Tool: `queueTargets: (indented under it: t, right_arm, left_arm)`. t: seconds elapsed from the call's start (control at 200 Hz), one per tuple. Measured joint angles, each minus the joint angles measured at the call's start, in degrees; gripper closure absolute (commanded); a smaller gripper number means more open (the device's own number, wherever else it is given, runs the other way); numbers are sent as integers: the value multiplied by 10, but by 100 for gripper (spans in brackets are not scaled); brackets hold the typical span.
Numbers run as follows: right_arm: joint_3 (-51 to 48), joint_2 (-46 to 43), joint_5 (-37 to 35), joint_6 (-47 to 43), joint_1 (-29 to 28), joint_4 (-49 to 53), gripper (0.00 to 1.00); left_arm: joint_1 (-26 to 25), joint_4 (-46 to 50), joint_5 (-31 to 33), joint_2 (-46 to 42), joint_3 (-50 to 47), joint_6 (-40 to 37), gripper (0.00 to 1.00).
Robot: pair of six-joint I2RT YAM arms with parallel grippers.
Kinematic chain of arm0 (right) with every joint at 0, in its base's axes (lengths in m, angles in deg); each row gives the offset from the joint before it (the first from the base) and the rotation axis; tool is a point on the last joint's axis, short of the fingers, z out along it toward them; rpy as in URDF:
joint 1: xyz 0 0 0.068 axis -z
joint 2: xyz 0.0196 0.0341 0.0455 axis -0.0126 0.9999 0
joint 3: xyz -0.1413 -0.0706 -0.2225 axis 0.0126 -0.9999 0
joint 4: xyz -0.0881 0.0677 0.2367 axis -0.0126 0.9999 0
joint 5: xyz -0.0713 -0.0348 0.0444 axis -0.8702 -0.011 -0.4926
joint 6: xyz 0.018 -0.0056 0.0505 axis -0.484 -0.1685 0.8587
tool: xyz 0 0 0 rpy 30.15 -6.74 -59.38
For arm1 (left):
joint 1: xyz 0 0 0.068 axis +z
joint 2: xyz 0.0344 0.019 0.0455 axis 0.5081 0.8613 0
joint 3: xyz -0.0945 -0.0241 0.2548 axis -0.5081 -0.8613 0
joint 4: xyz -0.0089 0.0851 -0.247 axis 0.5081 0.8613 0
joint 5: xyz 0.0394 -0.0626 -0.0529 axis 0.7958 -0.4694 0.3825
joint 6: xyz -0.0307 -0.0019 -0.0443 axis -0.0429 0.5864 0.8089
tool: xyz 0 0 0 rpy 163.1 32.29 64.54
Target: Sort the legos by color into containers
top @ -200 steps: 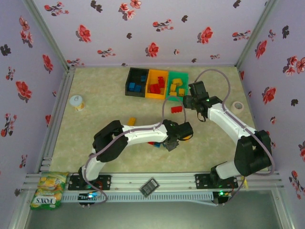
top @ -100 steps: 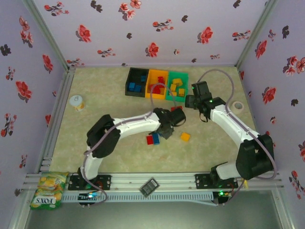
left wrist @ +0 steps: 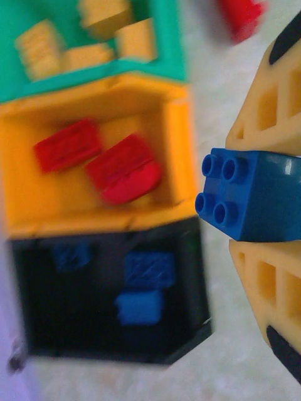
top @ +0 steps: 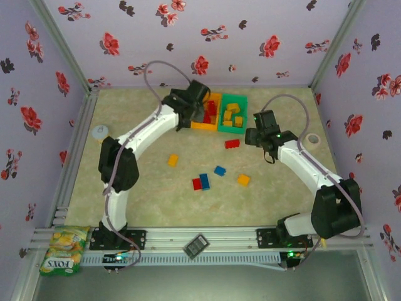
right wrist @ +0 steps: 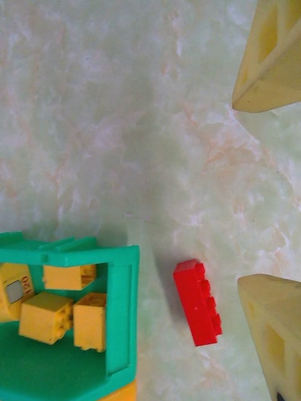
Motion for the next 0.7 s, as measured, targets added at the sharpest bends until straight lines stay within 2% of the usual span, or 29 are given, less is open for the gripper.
queueTargets:
  t: [0.195, 0.235, 0.305, 0.39, 0.56, 0.7]
  right_arm:
    - [-23, -2, 11, 9, 0, 0, 31]
    - [-27, -4, 12, 10, -1, 0, 31]
    - [-34, -10, 13, 12, -5, -1, 31]
    - [-37, -11, 15, 13, -12, -1, 31]
    - [-39, -10, 15, 12, -36, -2, 31]
    - [-39, 2, 15, 12, -56, -3, 30]
  left_arm:
    - [67, -8, 6, 109, 135, 0, 73]
    - [75, -9, 5, 130, 155, 0, 68]
    - [85, -9, 4, 165, 183, 0, 54]
    - [95, -7, -3, 196, 204, -3, 43]
    - [99, -9, -15, 197, 201, -2, 37]
    - [96, -17, -33, 135, 130, 0, 37]
